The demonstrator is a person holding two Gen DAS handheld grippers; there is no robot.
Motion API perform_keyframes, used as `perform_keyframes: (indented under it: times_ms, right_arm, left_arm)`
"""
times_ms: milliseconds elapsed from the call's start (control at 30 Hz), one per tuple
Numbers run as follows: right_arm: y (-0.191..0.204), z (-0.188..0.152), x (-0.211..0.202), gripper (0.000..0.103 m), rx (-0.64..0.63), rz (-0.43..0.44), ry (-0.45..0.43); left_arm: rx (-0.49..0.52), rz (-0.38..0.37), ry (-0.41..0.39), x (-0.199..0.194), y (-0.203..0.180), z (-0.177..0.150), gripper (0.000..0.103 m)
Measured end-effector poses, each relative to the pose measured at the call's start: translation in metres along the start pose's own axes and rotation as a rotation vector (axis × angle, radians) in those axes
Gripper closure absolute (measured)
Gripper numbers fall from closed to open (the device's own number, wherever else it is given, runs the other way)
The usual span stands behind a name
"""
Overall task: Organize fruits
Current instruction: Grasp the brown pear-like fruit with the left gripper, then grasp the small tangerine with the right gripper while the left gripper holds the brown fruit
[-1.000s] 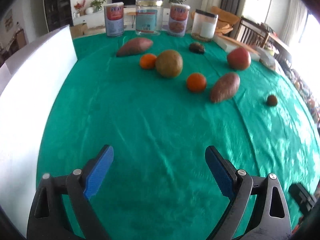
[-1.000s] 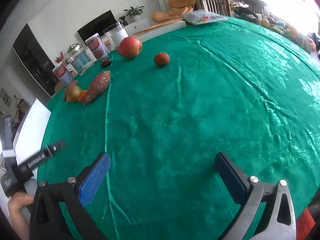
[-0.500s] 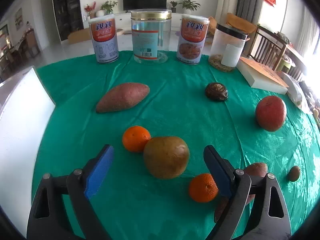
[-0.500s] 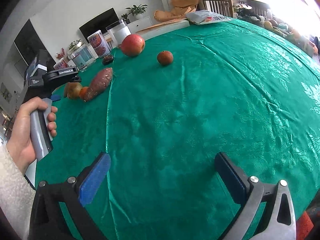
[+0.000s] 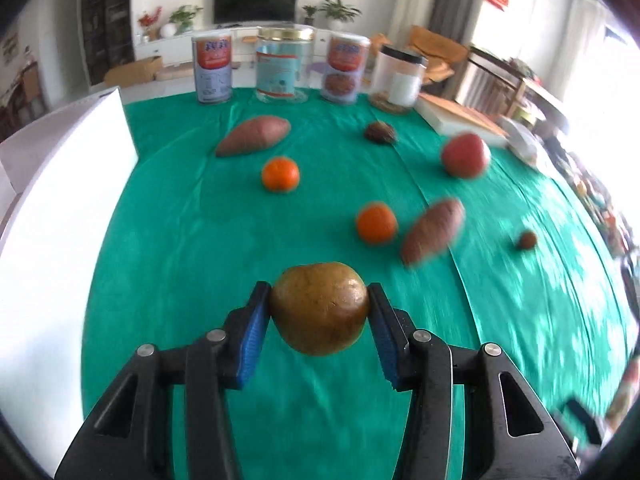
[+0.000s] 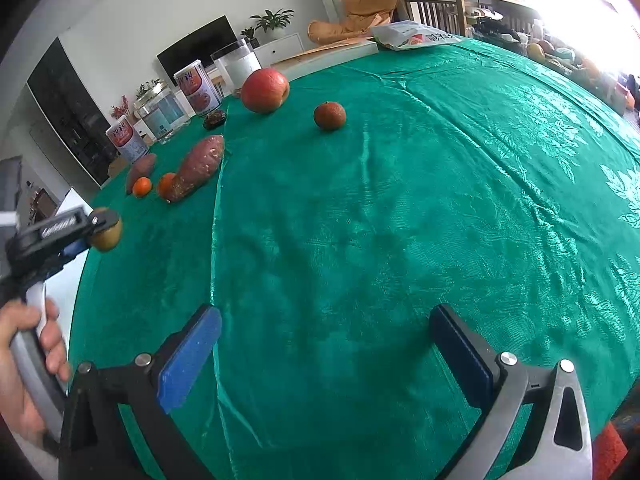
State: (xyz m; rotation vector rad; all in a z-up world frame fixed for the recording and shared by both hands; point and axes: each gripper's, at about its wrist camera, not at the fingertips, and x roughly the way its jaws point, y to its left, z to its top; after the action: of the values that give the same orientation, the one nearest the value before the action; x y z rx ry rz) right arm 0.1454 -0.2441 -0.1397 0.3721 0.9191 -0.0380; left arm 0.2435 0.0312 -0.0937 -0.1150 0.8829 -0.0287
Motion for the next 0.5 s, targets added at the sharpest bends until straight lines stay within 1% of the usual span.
perform_keyframes:
  times_ms: [67,133,200,267,300,333,400,433,500]
  right_arm:
    - [0.000,0.000,0.000,0.000,0.000,0.000,0.000]
    - [0.000,-0.001,-0.001,0.000,0.002,0.001,0.000]
    - [0.000,-0.002,-0.001,0.000,0.003,0.001,-0.001]
    - [0.000,-0.002,-0.001,0.000,0.000,-0.003,0.000]
    - [0.001,-0.002,-0.001,0.000,-0.003,-0.006,0.001]
    - [0.002,-0.003,-0.001,0.000,-0.008,-0.010,0.003]
    - [0.002,-0.003,-0.001,0.000,-0.014,-0.015,0.005]
    - [0.002,-0.003,-0.001,0.000,-0.013,-0.013,0.006]
    - [-0.001,-0.003,-0.003,0.000,0.001,0.003,0.003]
  left_arm:
    - [0.069,-0.008,0.028,-0.012,-0.005,-0.023,0.053]
    - [0.129,0.001,0.043,-0.022,-0.008,-0.046,0.053]
    - [0.181,0.020,0.030,-0.024,-0.010,-0.063,0.053]
    - [0.219,0.041,-0.009,-0.028,-0.014,-0.073,0.052]
    - [0.228,0.047,-0.022,-0.028,-0.014,-0.075,0.047]
    - [0.233,0.055,-0.036,-0.027,-0.014,-0.077,0.033]
    - [0.225,0.092,-0.067,-0.025,-0.013,-0.079,0.017]
    - [0.219,0.109,-0.072,-0.024,-0.011,-0.080,0.017]
    - [0.208,0.115,-0.039,-0.019,-0.008,-0.079,0.017]
